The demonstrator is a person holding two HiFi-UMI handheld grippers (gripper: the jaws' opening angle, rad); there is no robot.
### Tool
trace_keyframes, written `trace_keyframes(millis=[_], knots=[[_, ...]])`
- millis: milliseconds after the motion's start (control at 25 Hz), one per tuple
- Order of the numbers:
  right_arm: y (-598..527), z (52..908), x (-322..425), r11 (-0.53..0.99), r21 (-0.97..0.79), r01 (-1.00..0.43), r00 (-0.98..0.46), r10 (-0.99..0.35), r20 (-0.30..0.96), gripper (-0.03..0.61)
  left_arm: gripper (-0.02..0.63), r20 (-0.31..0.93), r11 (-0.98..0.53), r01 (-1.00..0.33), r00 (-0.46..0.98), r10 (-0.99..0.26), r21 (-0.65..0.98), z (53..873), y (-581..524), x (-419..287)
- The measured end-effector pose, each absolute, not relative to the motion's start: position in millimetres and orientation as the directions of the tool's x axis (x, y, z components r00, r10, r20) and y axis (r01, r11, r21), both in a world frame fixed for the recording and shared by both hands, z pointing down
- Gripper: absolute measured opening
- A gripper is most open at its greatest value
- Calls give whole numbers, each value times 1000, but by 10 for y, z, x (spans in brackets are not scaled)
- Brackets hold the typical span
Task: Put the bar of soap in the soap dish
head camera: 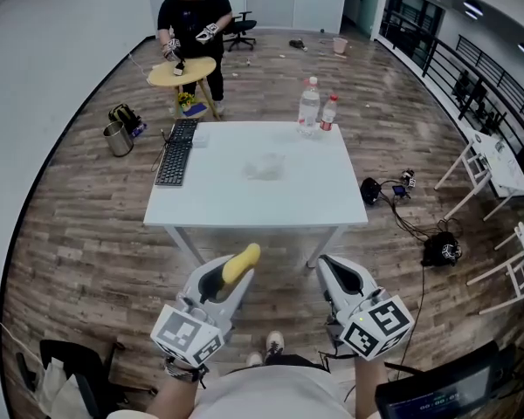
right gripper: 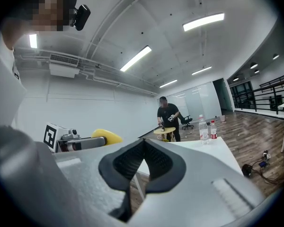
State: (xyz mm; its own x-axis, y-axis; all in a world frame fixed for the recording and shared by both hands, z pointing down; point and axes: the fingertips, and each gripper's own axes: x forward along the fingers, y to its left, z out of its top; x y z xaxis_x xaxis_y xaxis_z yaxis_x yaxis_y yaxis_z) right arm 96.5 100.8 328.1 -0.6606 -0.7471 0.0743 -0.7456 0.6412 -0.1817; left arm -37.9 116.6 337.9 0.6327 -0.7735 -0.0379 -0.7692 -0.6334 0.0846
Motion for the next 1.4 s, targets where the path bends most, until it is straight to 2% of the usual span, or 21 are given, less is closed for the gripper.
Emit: trace_keyframes(millis=[1400], knots=[[262, 3354, 1220, 688, -194, -699, -708, -703, 57, 2, 129, -23, -587, -806, 587, -809, 75, 3387, 549, -85]])
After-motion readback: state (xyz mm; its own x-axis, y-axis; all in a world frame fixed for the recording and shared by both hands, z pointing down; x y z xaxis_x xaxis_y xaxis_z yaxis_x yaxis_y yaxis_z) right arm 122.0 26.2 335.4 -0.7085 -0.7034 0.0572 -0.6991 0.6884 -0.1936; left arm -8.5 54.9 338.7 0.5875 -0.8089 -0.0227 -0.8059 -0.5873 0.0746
